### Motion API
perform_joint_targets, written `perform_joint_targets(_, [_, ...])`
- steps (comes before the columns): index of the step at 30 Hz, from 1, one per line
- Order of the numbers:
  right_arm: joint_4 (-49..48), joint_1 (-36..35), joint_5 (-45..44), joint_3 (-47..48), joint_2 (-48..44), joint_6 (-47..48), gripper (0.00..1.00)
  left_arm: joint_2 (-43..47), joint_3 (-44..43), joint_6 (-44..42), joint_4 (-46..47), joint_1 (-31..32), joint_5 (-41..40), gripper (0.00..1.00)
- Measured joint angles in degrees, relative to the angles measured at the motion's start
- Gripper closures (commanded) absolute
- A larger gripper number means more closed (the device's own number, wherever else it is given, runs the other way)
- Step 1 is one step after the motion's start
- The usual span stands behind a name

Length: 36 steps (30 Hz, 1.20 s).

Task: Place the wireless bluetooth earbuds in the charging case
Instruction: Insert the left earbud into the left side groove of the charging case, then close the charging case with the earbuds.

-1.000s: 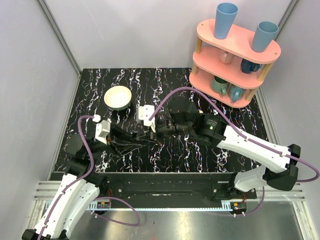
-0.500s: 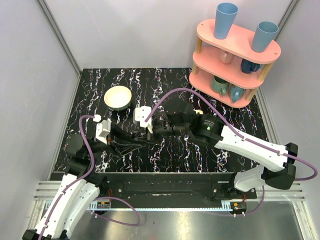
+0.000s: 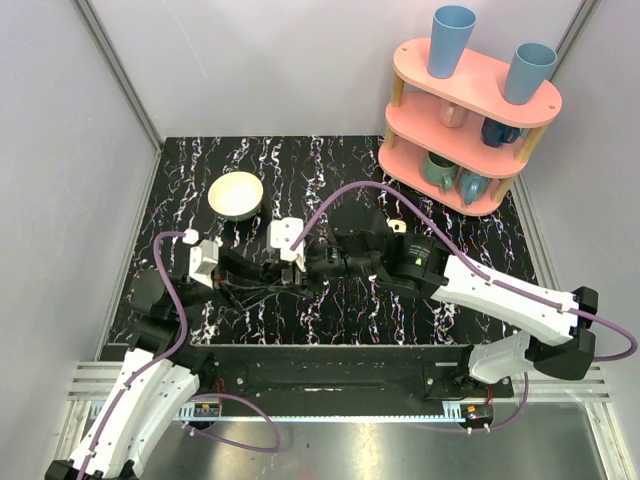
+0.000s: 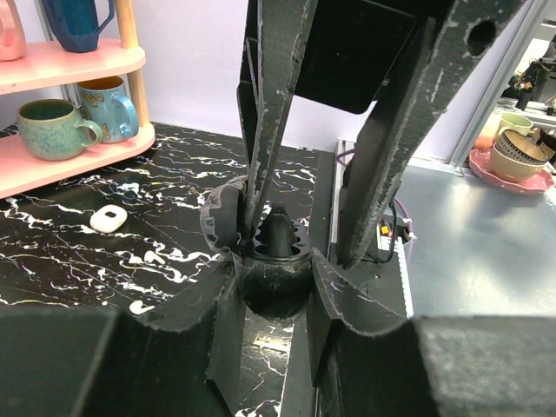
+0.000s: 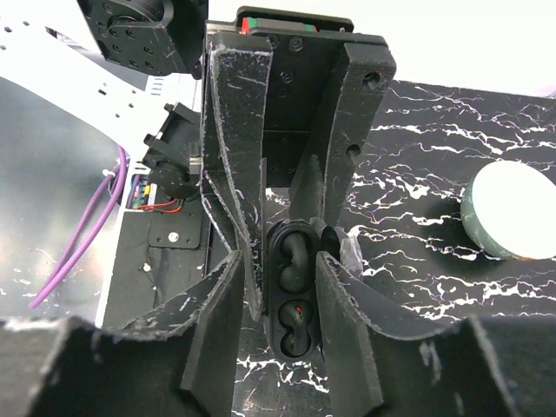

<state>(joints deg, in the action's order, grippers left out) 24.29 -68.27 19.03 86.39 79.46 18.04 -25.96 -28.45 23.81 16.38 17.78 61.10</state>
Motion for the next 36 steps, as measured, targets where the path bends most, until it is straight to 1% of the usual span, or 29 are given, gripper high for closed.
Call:
perform_joint_targets(3, [-0.68,-0.04,0.04,-0.96,-0.72,-0.02,0.48,0.0,0.0,0.02,0.07,0.0,-0.35,1.0])
perform_joint_targets(5, [-1.05,-0.07,0.02,-1.38,-1.27,-0.02,0.48,0.0,0.0,0.0,0.09,0.0,-0.52,1.0])
perform_joint_targets(9, [-2.6,-0.07,-0.07,-1.92,-2.67,0.0,0.4,0.0,0.0,0.0,0.11,0.0,-0.79,1.0])
perform_joint_targets(14, [-7.3,-0.07,-1.49,-4.52,-5.9,-0.17,0.4,0.0,0.0,0.0,0.09,0.0,-0.85,1.0])
perform_joint_targets(17, [-12.26,-0.11,-6.16,-8.2,-8.17,-2.4,0.41,0.0,0.0,-0.02,0.09,0.0,-0.87,1.0])
perform_joint_targets(20, [-16.46,-0.26,-15.3,-10.67,-8.76,-6.84,0.4,0.0,0.0,-0.02,0.11,0.0,-0.85,1.0])
perform_joint_targets(22, [-17.64,-0.26,-21.27,-10.91,-8.04,-9.81,0.4,0.0,0.0,-0.02,0.26,0.0,-0.85,1.0])
perform_joint_targets(26, [-18.73,-0.17,-28.94,-10.91,-5.99,-14.67,0.39,0.22,0.0,0.0,0.83,0.0,-0.85,1.0])
perform_joint_targets(30, [-18.6,0.61,-32.02,-11.06,-4.59,-18.99,0.38,0.48,0.0,0.02,1.66,0.0,-0.83,1.0])
perform_joint_targets(36, [-18.45,3.82,-31.71,-11.21,-4.39,-24.3,0.37,0.76,0.0,0.02,1.73,0.0,-0.83,1.0])
